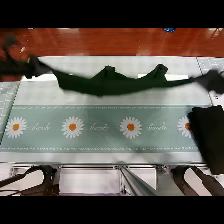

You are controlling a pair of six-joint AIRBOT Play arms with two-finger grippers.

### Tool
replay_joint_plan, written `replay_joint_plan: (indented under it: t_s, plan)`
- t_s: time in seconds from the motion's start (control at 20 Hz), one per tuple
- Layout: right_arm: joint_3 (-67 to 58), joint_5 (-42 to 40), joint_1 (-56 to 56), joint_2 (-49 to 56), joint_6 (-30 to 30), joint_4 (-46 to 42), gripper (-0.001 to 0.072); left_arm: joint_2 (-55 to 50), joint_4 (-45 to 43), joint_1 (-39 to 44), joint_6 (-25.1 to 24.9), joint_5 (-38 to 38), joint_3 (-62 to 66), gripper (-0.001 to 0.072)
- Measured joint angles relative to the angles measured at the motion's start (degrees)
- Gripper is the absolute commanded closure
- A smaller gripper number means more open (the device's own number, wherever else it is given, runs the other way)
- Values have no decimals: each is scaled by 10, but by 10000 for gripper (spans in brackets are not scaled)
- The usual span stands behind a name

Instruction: Fold the shirts.

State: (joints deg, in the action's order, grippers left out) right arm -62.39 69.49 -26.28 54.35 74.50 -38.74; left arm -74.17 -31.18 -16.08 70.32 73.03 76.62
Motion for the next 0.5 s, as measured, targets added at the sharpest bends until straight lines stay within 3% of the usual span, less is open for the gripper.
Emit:
replay_joint_plan:
  t_s: [0.3,0.5]
  plan:
    - [-337,66,0,-9,49,-50,691,90,40,-19,-1,-48,235,688]
    - [-450,105,0,-47,70,-110,691,170,7,-60,2,-58,315,688]
